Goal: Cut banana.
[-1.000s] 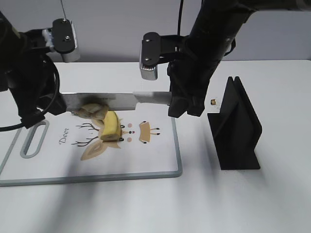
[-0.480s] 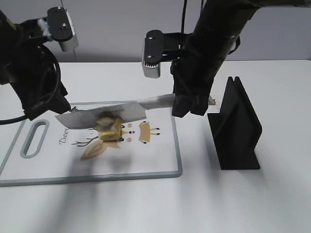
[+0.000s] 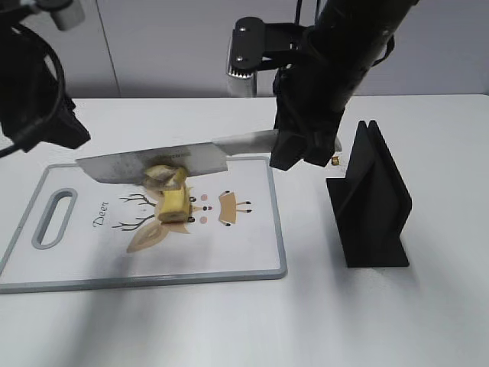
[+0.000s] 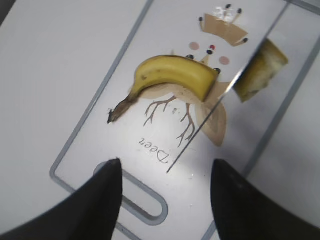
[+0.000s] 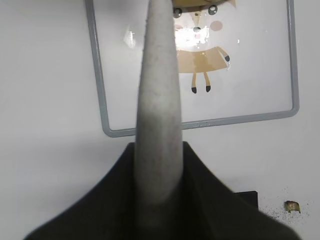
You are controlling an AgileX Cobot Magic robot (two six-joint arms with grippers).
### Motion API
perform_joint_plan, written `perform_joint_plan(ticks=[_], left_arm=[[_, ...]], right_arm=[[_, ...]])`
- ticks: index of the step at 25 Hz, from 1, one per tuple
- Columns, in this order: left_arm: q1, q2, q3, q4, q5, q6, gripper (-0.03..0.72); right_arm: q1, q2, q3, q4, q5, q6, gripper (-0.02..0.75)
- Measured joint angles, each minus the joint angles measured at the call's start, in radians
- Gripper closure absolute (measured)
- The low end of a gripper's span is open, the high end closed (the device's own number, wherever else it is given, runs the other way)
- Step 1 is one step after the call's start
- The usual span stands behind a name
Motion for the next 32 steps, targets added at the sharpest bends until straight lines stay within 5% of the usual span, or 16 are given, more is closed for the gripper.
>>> perform_joint_plan(ticks=[13, 21, 32], left_arm=[[0.224, -0.170, 0.000, 0.107, 0.205, -0.538, 0.137], [0.259, -0.303, 0.024, 0.139, 0.307, -0.644, 0.137], [0.259, -0.680, 0.263, 0.183, 0.314, -0.713, 0.137]], right_arm=[[0.000, -0.107, 0.000, 0.002, 0.145, 0.354, 0.577], [0.000, -0.163, 0.026, 0.036, 0.188, 0.584, 0.577], [0.000, -0.358, 0.218, 0.090, 0.093, 0.775, 0.577]])
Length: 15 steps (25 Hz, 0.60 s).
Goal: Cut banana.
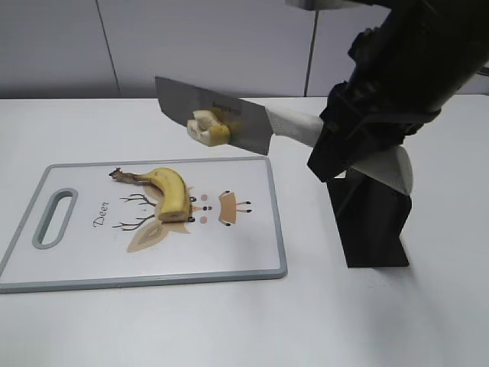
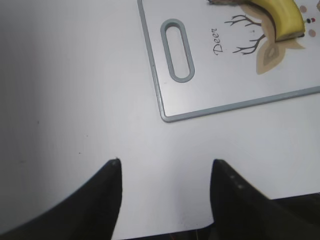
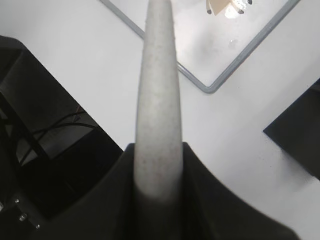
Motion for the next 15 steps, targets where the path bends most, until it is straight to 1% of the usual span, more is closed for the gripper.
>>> perform_joint_plan(ticks=[6, 11, 15], left_arm=[[0.000, -0.198, 0.140, 0.005, 0.004, -0.038, 0.137], [0.000, -0.365, 0.202, 0.007, 0.005, -0.044, 0.138], [0.000, -0.497, 0.227, 0.009, 0.006, -0.045, 0.138]], right_arm=[[0.000, -0.116, 0.084, -0.006, -0.046, 0.138, 0.577], [0.000, -0.198, 0.135, -0.036, -0.059, 0.241, 0.577], [0.000, -0.284, 0.193, -0.083, -0.089, 0.321, 0.577]])
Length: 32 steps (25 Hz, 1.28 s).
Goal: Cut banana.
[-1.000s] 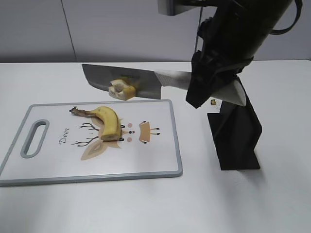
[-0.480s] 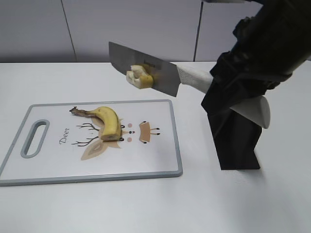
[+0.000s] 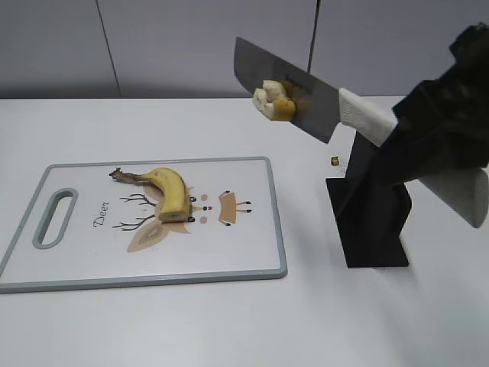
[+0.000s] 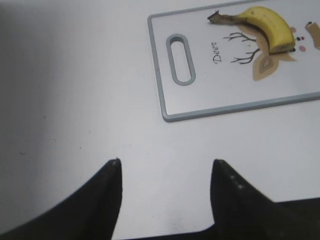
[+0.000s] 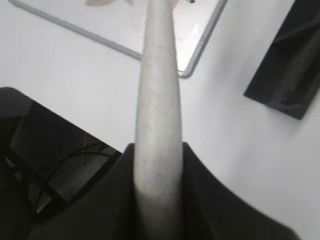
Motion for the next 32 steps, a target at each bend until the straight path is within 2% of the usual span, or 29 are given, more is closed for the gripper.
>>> perform_joint_plan(ticks=[8, 12, 18, 22, 32], left_arm=[[0.000, -0.228, 0.059, 0.004, -0.008, -0.001, 0.138], [0.000, -0.272, 0.096, 0.004, -0.032, -0.001, 0.138], [0.000, -0.275, 0.169, -0.014, -0.125, -0.001, 0.138], [0.000, -0.275, 0.174, -0.018, -0.136, -0.001, 0.138], [0.000, -0.275, 0.177, -0.020, -0.140, -0.001, 0.138]], right_arm=[[0.000, -0.161, 0.098, -0.202, -0.001, 0.274, 0.577], [0.000, -0.188, 0.107, -0.309, 0.023, 0.393, 0.577], [0.000, -0.187, 0.112, -0.353, 0.006, 0.477, 0.577], [0.000, -0.162, 0.117, -0.406, -0.011, 0.513, 0.577], [0.000, 0.011, 0.184, -0.426, -0.185, 0.528, 0.577]])
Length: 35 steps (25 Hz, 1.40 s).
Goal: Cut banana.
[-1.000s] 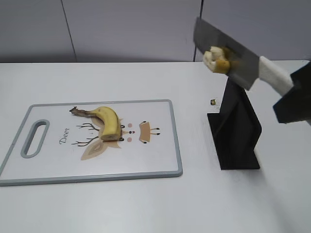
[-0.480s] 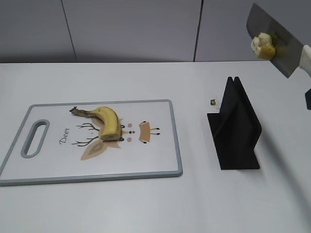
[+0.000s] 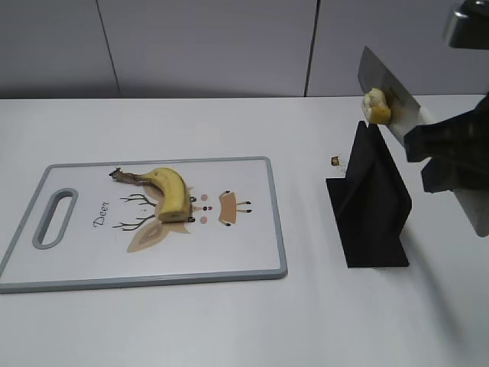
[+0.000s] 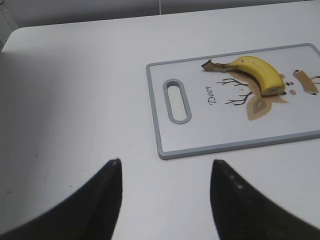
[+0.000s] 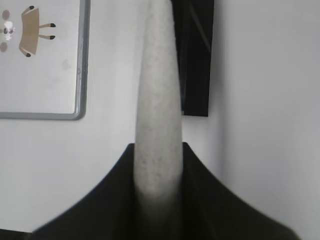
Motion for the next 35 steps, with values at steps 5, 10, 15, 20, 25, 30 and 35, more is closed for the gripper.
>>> perform_joint_plan(ticks=[5, 10, 15, 20, 25, 30, 35], left_arm=[[0.000, 0.000, 0.000, 0.000, 0.000, 0.000, 0.138], [0.000, 0.000, 0.000, 0.000, 0.000, 0.000, 0.138], [0.000, 0.000, 0.000, 0.000, 0.000, 0.000, 0.138], [0.000, 0.000, 0.001, 0.000, -0.001, 0.000, 0.138], [0.000, 0.000, 0.001, 0.000, -0.001, 0.000, 0.138], [0.000, 0.000, 0.001, 0.000, -0.001, 0.000, 0.138], [0.000, 0.000, 0.001, 0.000, -0.001, 0.000, 0.138]], right_arm=[[0.000, 0.065, 0.001, -0.059, -0.049, 0.049, 0.577], [0.000, 0.079, 0.041, -0.088, -0.097, 0.107, 0.577], [0.000, 0.079, 0.120, -0.101, -0.165, 0.140, 0.577], [0.000, 0.081, 0.155, -0.097, -0.206, 0.148, 0.577], [0.000, 0.125, 0.155, -0.097, -0.222, 0.149, 0.577], [0.000, 0.188, 0.155, -0.097, -0.233, 0.149, 0.577], [0.000, 0.192, 0.155, -0.097, -0.242, 0.150, 0.577]])
